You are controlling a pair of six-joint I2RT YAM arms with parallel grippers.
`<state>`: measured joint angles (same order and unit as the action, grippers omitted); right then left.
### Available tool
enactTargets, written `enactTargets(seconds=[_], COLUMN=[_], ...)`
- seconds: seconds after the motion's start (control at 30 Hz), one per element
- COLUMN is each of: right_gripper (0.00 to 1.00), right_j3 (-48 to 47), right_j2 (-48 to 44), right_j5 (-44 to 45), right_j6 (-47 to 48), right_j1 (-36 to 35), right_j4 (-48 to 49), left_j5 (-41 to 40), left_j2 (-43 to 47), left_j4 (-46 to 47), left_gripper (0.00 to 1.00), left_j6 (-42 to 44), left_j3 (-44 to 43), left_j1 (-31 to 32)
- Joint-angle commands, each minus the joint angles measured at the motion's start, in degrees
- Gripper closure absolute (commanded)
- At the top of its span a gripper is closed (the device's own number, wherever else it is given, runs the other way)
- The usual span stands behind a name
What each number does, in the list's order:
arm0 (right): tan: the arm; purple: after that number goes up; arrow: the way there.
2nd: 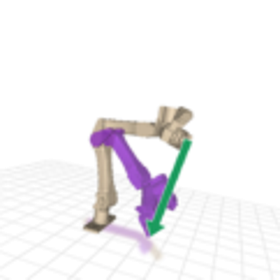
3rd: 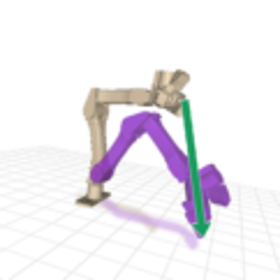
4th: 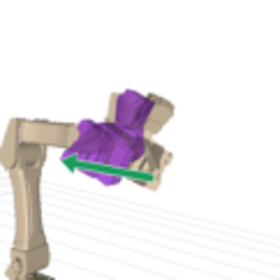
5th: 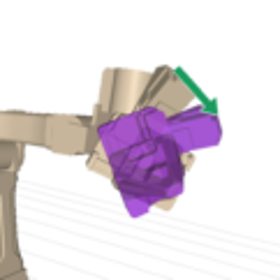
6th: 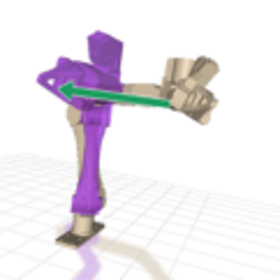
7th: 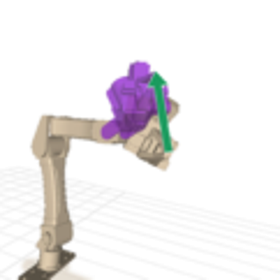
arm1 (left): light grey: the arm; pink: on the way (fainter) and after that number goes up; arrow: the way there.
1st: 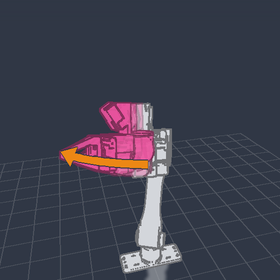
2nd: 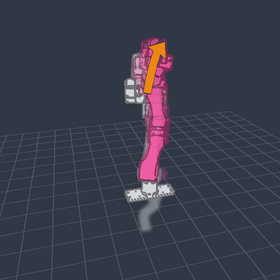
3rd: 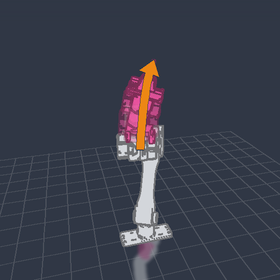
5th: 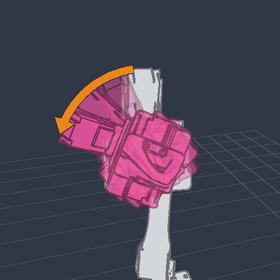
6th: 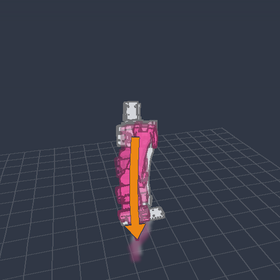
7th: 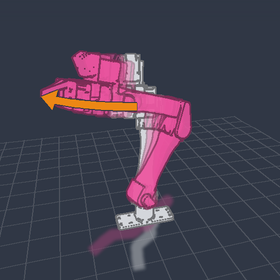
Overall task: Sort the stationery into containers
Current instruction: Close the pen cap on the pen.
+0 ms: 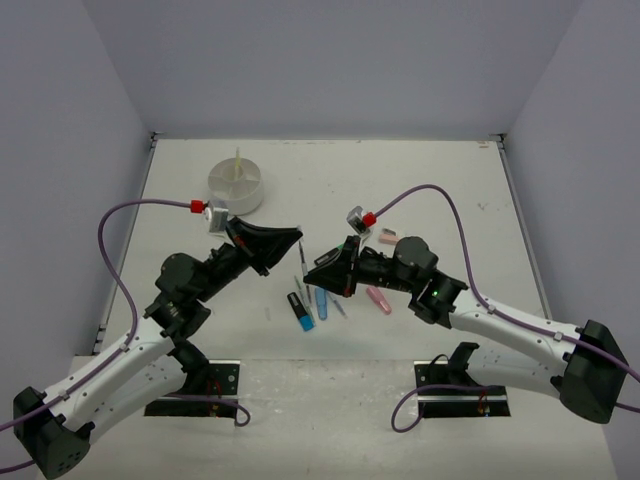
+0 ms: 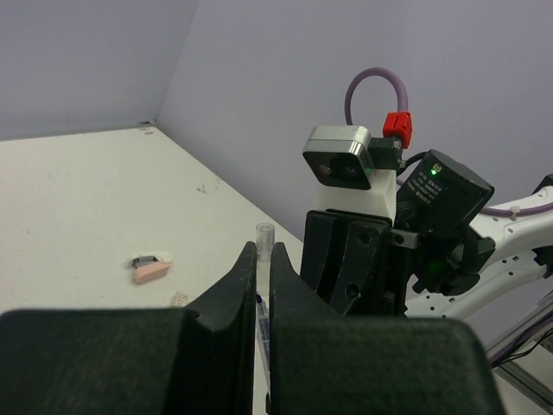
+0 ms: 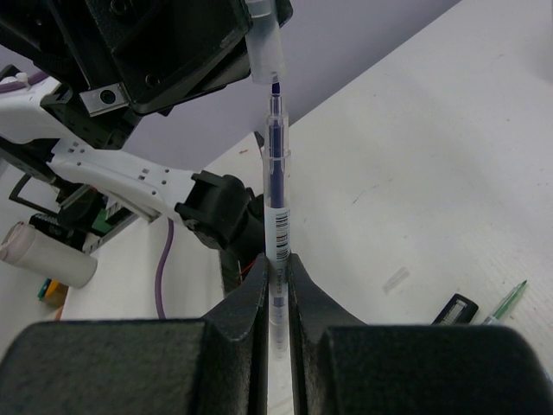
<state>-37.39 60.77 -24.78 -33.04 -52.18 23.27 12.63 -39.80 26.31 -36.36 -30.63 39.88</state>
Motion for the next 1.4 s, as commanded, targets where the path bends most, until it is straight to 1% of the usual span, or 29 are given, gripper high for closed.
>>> enactTargets(seconds=[0.0, 0.2, 0.7, 0.97, 1.2, 1.37], right_gripper=[1.0, 1.0, 1.0, 1.0, 1.0, 1.0], right_j3=[-2.69, -2.64, -3.13, -2.94, -2.28, -1.73], right_j2=[-0.04, -0.95, -1.89, -2.22, -1.97, -2.06], right_j5=[1.81, 2.58, 1.14, 1.75, 0.96, 0.93], right_j6=[1.42, 1.78, 1.77, 1.92, 1.49, 1.22], right_j1=[-0.26, -0.26, -0.22, -0.21, -0.29, -0.2], right_j4=[0.49, -0.19, -0.81, -0.76, -0.61, -0.25], left_j5=[0.15, -0.21, -2.1, -1.35, -3.47, -3.58], left_j2=[0.75, 0.81, 0.25, -1.13, 0.07, -0.01], left_j4=[1.93, 1.96, 2.34, 3.39, 2.71, 3.05], left_gripper=[1.0, 1.0, 1.0, 1.0, 1.0, 1.0], left_j6=[0.65, 0.58, 0.22, -0.97, -0.91, -1.24], left_j3=[0.57, 0.78, 1.45, 1.86, 1.47, 1.31], left_j1=[0.11, 0.17, 0.2, 0.2, 0.2, 0.11])
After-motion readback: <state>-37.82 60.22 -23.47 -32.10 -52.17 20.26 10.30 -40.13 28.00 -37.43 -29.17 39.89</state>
